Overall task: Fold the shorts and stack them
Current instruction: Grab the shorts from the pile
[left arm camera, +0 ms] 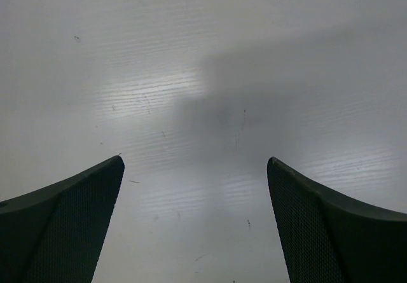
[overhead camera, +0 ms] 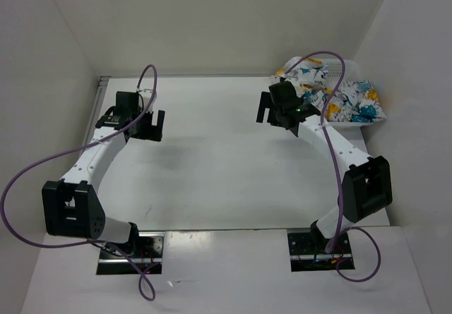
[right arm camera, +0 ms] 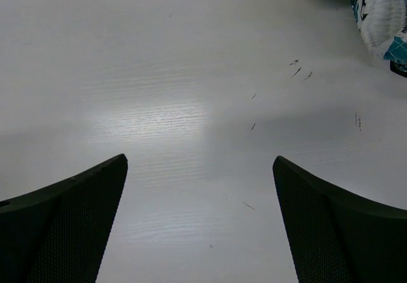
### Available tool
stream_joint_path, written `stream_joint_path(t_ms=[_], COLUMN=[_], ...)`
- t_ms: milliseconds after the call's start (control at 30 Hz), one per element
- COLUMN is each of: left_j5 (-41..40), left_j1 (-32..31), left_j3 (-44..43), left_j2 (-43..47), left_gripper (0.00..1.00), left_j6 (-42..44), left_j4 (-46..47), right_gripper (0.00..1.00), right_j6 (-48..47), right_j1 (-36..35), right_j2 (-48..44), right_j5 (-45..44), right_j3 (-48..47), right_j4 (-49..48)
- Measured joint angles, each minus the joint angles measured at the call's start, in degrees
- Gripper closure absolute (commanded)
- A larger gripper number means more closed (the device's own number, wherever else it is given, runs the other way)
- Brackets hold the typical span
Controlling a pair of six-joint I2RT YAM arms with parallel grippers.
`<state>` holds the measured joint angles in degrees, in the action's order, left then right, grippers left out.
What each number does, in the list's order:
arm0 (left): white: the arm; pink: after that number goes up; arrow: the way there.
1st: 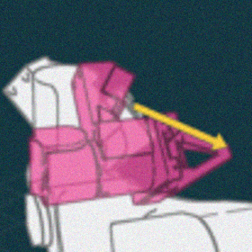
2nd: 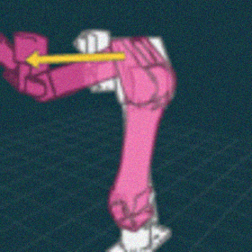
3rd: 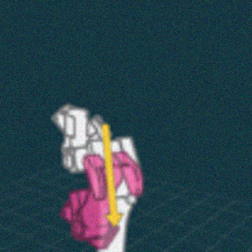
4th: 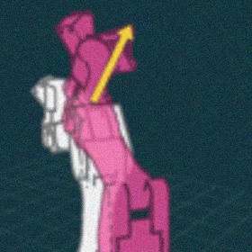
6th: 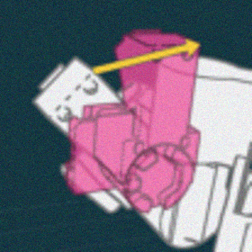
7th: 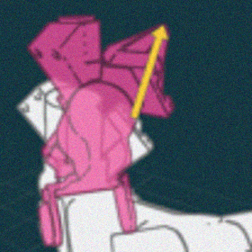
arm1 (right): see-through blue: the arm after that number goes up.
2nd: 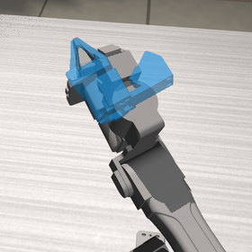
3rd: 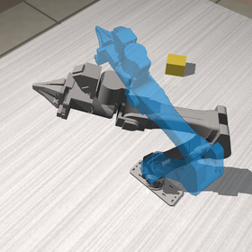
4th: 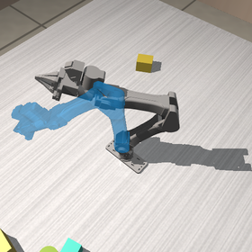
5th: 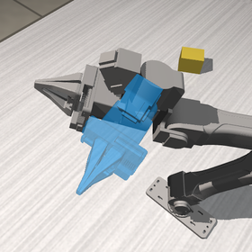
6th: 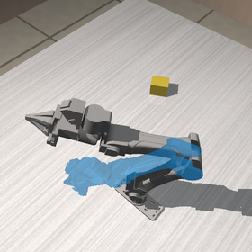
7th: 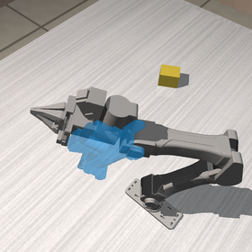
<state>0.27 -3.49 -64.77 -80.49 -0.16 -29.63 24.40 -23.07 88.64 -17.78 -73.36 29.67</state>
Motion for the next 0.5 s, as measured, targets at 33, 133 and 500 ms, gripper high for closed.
stream_joint_path(t_ms=[33,133,500], left_j5=[0.1,0.3,2.9], left_j1=[0.0,0.0,0.0], left_j3=[0.2,0.4,0.4], left_j2=[0.0,0.0,-0.2], left_gripper=[0.00,0.00,0.00], left_j6=[0.0,0.0,0.0], left_j4=[0.0,-0.2,-0.2], right_gripper=[0.00,0.00,0.00], right_j6=[0.0,0.2,3.4], right_j1=[-0.1,-0.3,-2.1], right_j2=[0.0,0.0,0.0], right_j5=[-0.3,-1.7,-16.3], right_j3=[-0.1,-0.2,-4.1], right_j4=[0.0,0.0,3.7])
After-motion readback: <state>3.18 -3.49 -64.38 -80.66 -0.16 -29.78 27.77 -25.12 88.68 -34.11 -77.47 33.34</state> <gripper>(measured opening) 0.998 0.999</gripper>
